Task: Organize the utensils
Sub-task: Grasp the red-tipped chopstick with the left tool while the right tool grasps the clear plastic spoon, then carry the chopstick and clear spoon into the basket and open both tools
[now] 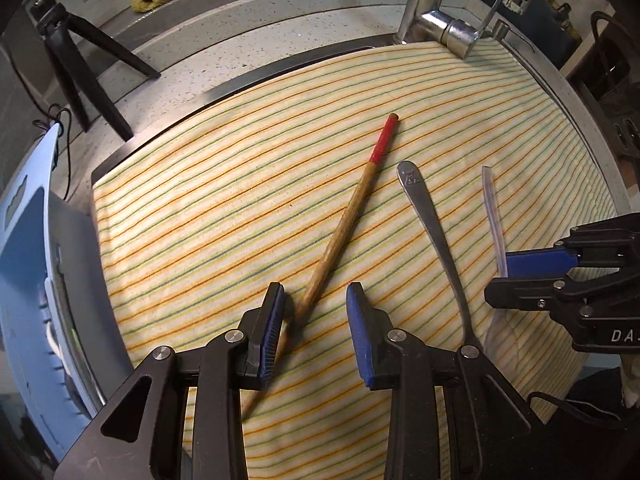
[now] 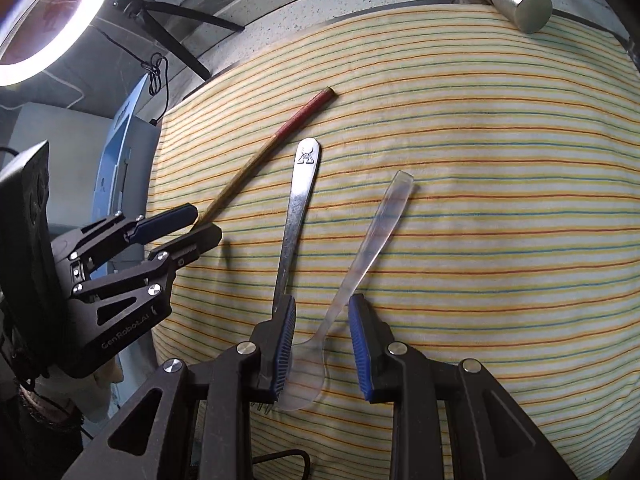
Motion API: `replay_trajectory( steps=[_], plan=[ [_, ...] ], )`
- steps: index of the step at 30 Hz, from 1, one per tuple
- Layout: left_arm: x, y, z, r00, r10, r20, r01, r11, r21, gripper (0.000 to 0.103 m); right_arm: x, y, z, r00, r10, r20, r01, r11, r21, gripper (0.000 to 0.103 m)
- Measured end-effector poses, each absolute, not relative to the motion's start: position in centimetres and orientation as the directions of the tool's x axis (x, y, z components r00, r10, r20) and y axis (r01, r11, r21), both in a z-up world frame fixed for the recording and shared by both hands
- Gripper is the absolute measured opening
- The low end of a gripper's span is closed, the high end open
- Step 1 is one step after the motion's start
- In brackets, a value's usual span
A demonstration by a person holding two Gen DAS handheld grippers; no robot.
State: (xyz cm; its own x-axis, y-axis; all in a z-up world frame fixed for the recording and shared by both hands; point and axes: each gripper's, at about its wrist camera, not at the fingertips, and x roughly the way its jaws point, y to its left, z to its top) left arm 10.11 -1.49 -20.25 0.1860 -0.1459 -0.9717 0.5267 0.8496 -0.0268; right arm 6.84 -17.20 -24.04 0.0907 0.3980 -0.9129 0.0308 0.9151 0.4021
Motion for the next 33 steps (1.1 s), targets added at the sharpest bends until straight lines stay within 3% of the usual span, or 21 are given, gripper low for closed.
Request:
replay_trajectory(
  steps=[3, 6, 12, 17, 23, 33],
  plan=[
    [10.4, -1.7, -20.5, 0.185, -0.152, -0.971, 0.532, 0.846, -0.031, 0.030, 7.0, -17.1, -24.2, 0.098, 0.414, -0.905, 0.024, 0.908, 0.418, 0.023],
    [11.0, -1.9, -20.7, 0.188, -0.166, -0.968, 0.527, 0.849, -0.043, 0.013, 7.0, -16.5, -24.3, 0.108, 0.366, -0.924, -0.007, 0.930, 0.368, 0.013],
    [11.6, -1.1, -20.7, 0.171, -0.223, -0.960, 0.462, 0.879, -0.122, 0.006, 7.2, -16.2, -24.1, 0.136, 0.318, -0.938, -0.069, 0.948, 0.312, 0.006],
    [10.8, 0.5, -20.8, 0.161, -0.300, -0.940, 0.365, 0.903, -0.225, 0.005, 7.7, -17.2, -23.8, 0.160, 0.314, -0.936, -0.066, 0.949, 0.307, 0.005],
    [10.0, 0.1, -20.2, 0.192, -0.284, -0.940, 0.369, 0.908, -0.199, 0.005, 7.5, -17.4, -23.5, 0.156, 0.321, -0.934, -0.052, 0.947, 0.317, 0.005],
    [9.2, 1.5, -17.3, 0.232, -0.364, -0.902, 0.317, 0.905, -0.284, 0.005, 8.0, -19.0, -20.7, 0.217, 0.383, -0.898, -0.031, 0.922, 0.386, 0.005]
  ],
)
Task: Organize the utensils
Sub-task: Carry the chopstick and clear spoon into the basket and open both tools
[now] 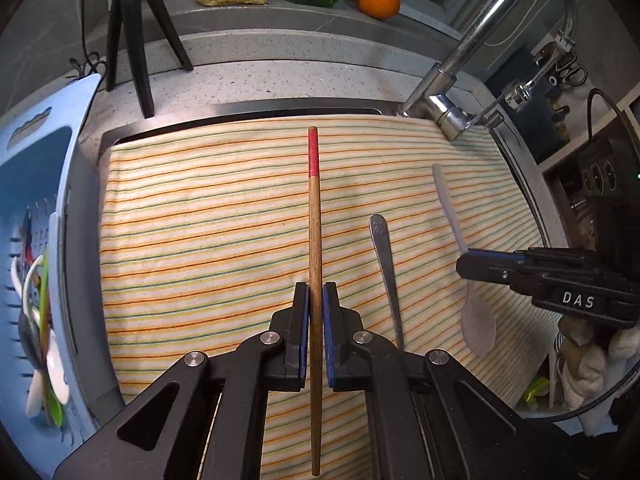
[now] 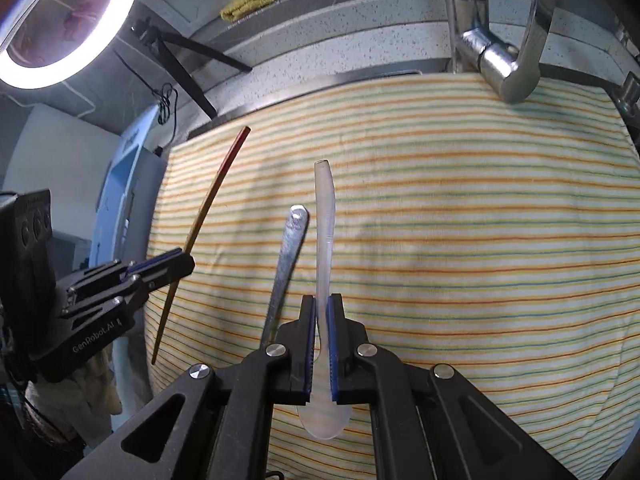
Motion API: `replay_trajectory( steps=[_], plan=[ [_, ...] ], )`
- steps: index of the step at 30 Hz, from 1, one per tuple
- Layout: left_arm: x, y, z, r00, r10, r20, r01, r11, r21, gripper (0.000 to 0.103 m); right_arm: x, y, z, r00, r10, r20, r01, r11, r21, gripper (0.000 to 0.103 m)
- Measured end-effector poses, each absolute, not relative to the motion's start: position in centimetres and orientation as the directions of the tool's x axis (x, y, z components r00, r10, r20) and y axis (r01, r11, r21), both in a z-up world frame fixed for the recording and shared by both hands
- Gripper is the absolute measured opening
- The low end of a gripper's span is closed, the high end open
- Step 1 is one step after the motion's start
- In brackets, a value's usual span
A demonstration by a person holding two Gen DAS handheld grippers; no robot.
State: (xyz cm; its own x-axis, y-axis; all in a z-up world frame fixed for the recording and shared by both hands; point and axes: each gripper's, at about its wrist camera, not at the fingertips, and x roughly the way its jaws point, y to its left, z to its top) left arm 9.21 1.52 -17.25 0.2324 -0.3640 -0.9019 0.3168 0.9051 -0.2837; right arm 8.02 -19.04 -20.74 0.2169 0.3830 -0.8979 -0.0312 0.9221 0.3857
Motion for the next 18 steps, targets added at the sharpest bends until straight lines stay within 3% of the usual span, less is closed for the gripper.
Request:
replay_trajectory(
  steps=[7, 18],
  plan=[
    [9.2, 5.1, -14.7, 0.280, -0.410, -0.868, 0.252, 0.904, -0.345, 0.005, 8.7, -18.4, -18.0, 0.260, 0.432, -0.863, -0.067, 0.900, 0.430, 0.005],
    [8.4, 15.2, -12.1, 0.409, -0.328, -0.852, 0.112, 0.944, -0.310, 0.005, 11.7, -9.7, -13.6, 0.261, 0.560, -0.786, -0.207, 0.828, 0.521, 0.005]
  ],
)
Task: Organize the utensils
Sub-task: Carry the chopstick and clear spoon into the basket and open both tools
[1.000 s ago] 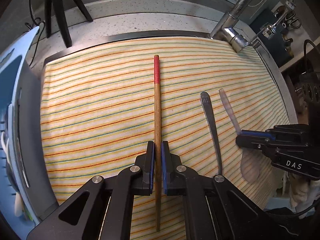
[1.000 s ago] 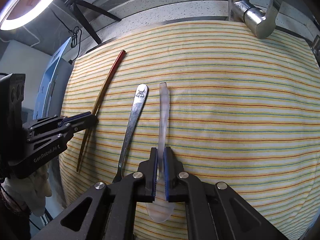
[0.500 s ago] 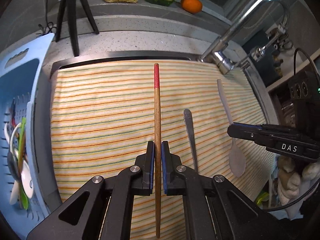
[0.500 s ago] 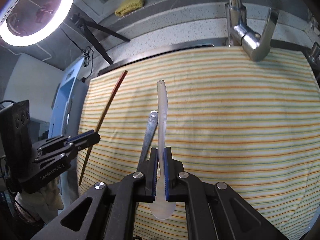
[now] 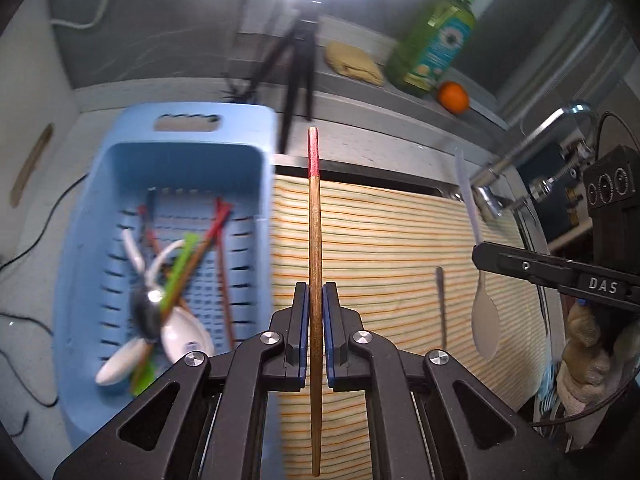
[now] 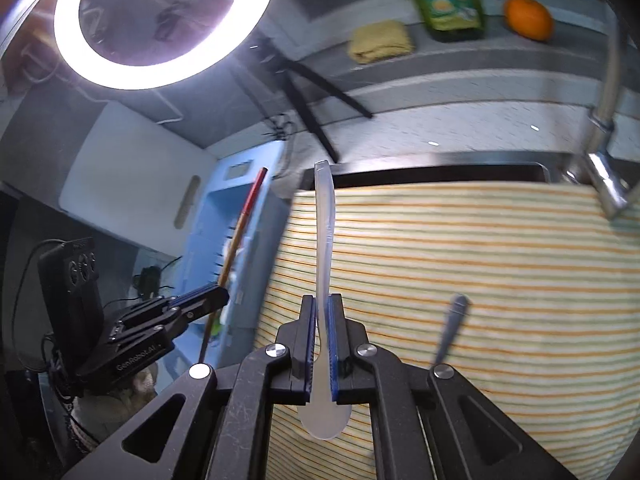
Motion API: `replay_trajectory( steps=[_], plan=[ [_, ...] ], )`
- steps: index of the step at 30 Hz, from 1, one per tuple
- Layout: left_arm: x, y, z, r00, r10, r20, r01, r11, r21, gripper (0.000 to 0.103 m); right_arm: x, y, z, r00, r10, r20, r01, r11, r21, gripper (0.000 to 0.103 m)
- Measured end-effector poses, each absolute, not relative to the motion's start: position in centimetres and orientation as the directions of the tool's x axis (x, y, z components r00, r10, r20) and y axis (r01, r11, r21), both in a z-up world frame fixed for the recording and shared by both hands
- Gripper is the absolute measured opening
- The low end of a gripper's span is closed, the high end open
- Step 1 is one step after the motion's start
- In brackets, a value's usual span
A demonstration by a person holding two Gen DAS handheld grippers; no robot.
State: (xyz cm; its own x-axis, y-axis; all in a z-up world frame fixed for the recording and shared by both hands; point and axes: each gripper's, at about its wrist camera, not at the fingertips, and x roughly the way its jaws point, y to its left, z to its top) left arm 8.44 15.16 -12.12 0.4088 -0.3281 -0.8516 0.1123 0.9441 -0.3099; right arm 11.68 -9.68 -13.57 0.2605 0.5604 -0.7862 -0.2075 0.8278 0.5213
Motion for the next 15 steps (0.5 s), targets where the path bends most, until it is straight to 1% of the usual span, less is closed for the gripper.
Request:
replay_trajectory(
  steps=[4, 8, 15],
  plan=[
    [8.4, 18.6, -12.8, 0.421, -0.299, -0.856, 0.048, 0.950, -0.308, 0.005, 12.6, -4.8, -13.1, 0.233, 0.588, -0.774, -0.262, 0.805, 0.533, 0.005],
    [8.7, 21.0, -13.7, 0.416, -0.271, -0.868, 0.005, 0.955, -0.296, 0.005, 13.5, 0.0, -13.8, 0.181, 0.615, -0.767, -0.273, 0.781, 0.562, 0.005],
    [9.3, 23.9, -15.3, 0.385, -0.238, -0.892, -0.028, 0.963, -0.269, 0.005, 14.8, 7.1, -16.0, 0.133, 0.582, -0.802, -0.298, 0.795, 0.528, 0.005]
  ],
)
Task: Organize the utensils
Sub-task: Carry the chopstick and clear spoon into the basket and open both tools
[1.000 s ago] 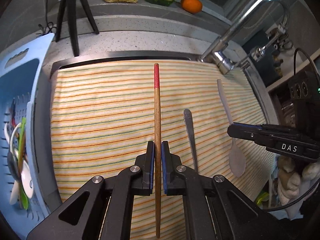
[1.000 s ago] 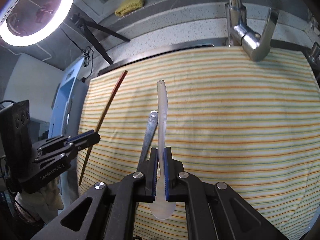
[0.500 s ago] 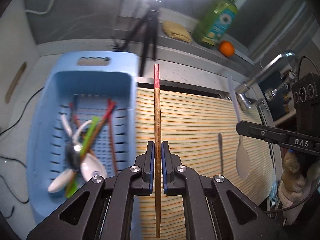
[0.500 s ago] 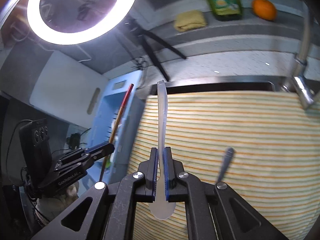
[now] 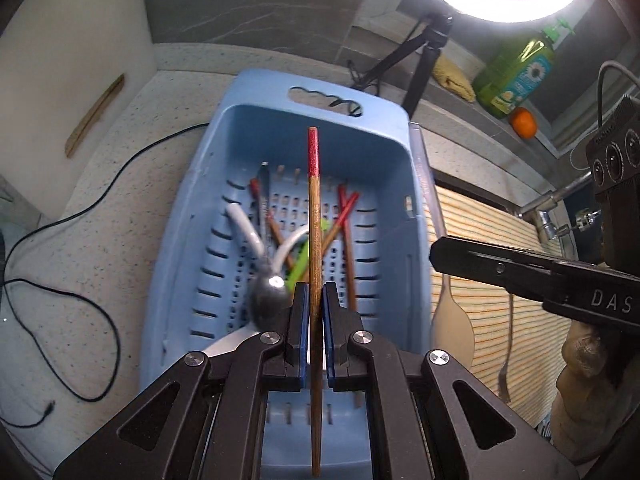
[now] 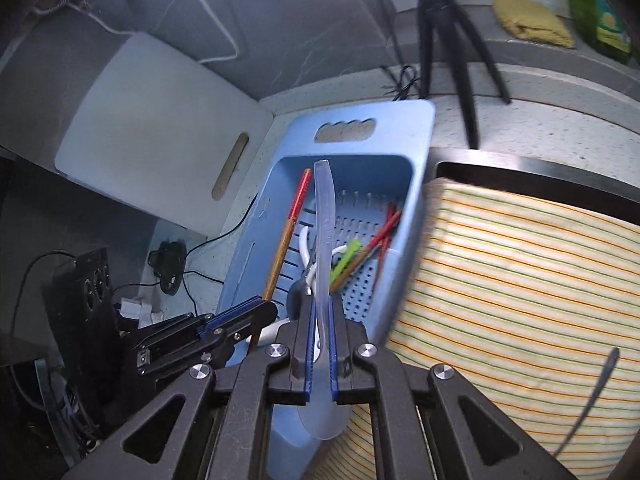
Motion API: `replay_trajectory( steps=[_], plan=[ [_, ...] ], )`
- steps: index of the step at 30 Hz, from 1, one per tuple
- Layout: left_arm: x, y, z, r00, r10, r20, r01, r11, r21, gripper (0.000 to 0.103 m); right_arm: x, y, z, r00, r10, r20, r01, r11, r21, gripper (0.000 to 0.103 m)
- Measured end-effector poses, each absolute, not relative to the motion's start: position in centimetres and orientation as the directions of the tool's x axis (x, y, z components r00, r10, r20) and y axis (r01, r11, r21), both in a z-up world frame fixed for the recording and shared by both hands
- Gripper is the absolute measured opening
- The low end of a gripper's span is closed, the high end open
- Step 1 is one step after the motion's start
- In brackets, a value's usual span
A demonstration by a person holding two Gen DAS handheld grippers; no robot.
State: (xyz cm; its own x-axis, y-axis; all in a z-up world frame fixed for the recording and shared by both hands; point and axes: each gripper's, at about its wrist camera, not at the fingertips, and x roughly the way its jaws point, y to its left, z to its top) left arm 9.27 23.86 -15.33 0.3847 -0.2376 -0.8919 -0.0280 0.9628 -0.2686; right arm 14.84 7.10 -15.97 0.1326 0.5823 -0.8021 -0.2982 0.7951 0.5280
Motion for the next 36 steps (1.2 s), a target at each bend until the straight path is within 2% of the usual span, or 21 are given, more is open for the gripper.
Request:
replay_trajectory(
  steps=[13, 22, 29, 36],
  plan=[
    [10.8, 25.7, -18.2, 0.329, -0.221, -0.918, -0.065, 0.965, -0.255, 0.005, 17.2, 14.2, -20.3, 0.082, 0.461, -0.883, -0.323, 0.851, 0.414, 0.005],
    [11.1, 25.5, -19.1, 0.303, -0.216, -0.928, -0.074, 0.966, -0.249, 0.005, 18.0, 15.8, -21.9, 0.063, 0.434, -0.899, -0.318, 0.862, 0.395, 0.007],
    [11.1, 25.7, -18.5, 0.312, -0.200, -0.929, -0.095, 0.966, -0.240, 0.008, 17.9, 15.4, -21.3, 0.068, 0.446, -0.892, -0.339, 0.852, 0.400, 0.007],
    [9.3, 25.9, -15.5, 0.360, -0.178, -0.916, -0.121, 0.964, -0.235, 0.008, 17.3, 13.4, -18.4, 0.088, 0.493, -0.866, -0.374, 0.822, 0.430, 0.011]
  ],
)
